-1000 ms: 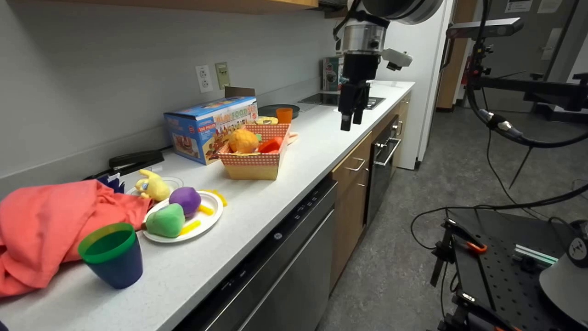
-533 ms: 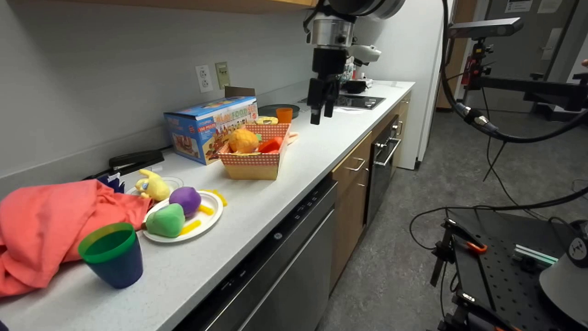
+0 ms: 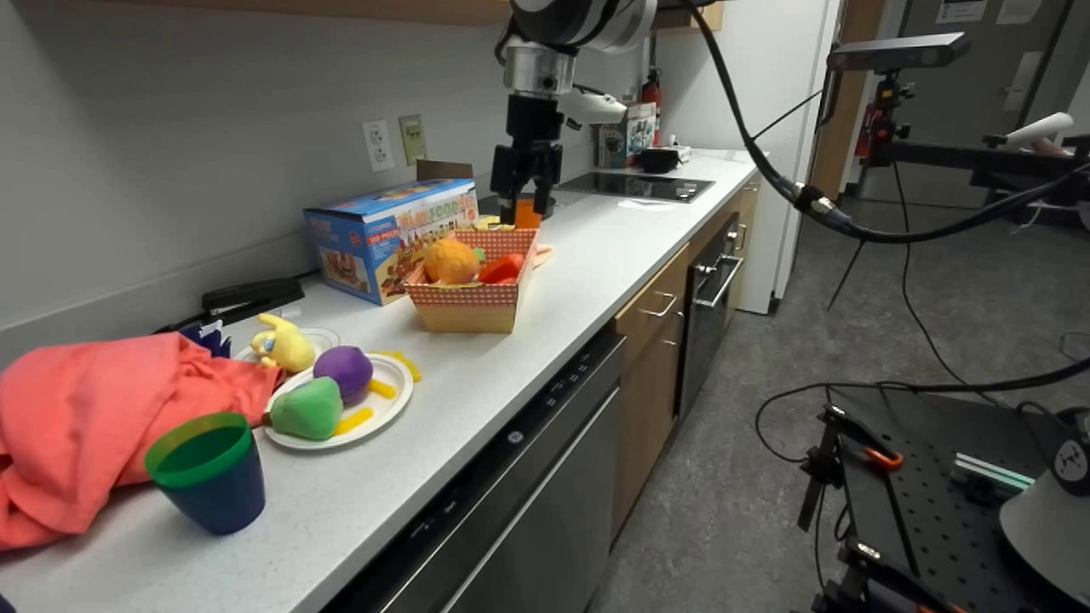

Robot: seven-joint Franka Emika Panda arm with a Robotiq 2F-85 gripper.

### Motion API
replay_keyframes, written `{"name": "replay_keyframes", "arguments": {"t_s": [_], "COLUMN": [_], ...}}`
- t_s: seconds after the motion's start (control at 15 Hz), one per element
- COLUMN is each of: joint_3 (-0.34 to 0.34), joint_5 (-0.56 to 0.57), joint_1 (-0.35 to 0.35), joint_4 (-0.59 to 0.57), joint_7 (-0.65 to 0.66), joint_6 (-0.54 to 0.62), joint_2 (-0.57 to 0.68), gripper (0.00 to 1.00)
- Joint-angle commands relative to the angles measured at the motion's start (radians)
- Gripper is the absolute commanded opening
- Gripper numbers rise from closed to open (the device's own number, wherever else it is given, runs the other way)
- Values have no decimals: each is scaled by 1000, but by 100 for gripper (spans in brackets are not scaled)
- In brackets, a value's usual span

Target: Remove the toy pineapple from the fruit basket and put it on the counter

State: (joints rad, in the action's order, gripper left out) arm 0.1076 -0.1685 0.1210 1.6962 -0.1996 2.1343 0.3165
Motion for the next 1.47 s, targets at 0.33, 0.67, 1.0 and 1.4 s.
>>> {"name": "replay_keyframes", "arguments": {"t_s": [0.33,0.67,1.0,1.4], "joint_3": [-54,-63,-80,-99], "joint_5": [-48,-25,-23,-20], "joint_1": [54,73,90,102], "joint_4": [-443,-671,-871,-1023], "joint_7": [79,87,89,76], "joint_6": [-106,-165,-285,-333], "joint_2": [354,498,621,753], "gripper": [100,100,100,92]}}
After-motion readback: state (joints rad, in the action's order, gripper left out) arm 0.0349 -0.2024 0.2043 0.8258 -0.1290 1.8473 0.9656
